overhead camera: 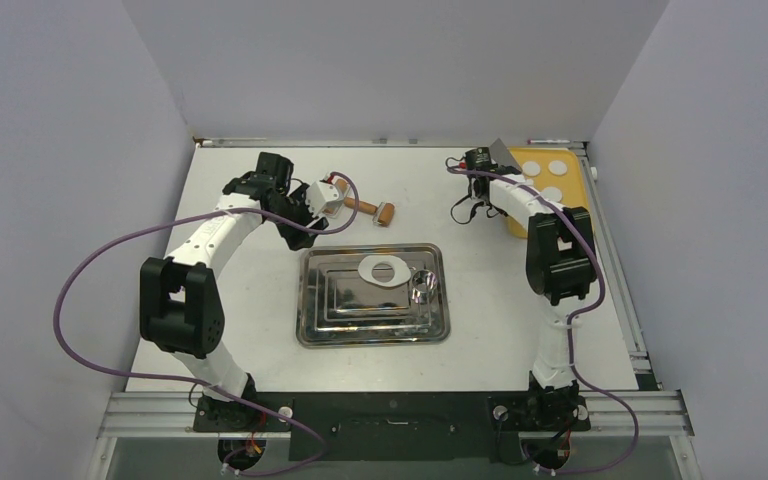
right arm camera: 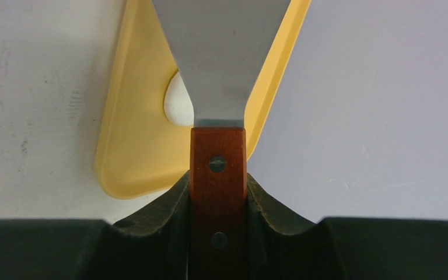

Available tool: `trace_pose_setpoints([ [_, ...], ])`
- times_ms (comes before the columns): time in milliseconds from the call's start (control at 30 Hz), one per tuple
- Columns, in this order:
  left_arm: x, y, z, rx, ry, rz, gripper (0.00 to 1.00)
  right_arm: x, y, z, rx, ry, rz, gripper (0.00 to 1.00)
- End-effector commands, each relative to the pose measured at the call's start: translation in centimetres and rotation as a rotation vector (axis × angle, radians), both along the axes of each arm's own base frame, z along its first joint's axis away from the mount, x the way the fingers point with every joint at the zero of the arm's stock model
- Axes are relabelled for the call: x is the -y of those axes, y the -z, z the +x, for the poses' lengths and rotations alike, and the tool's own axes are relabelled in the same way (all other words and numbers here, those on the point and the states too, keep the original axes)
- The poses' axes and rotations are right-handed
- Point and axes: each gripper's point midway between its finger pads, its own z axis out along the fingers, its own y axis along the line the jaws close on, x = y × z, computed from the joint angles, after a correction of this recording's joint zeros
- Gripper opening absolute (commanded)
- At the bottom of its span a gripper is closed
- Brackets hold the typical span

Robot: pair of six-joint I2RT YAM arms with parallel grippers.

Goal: Roll out the dumpling wrappers from the dough

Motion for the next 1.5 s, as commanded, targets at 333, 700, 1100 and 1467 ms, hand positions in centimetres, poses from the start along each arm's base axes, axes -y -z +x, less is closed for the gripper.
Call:
trace_pose_setpoints([
  [333, 0.3, -1.5, 1.0, 0.035, 0.003, -0.021, 0.58, 3.5, -3.6, -1.3, 0.085, 0.119, -0.106, 0.08],
  [700, 0.4, -1.6, 1.0, 0.035, 0.008, -0.023, 0.58, 5.2, -5.1, -3.1, 0.074, 0.165, -0.198, 0.09],
  [1100, 0.5, -1.6, 1.1, 0.034, 0.012, -0.027, 0.58, 5.8, -5.6, -4.8, 0.088, 0.210, -0.196, 0.09],
  [1467, 0.6, -1.7, 1.1, 0.035, 0.017, -0.030, 0.58, 6.2, -6.0, -7.5, 0.069, 0.235, -0.184, 0.08],
])
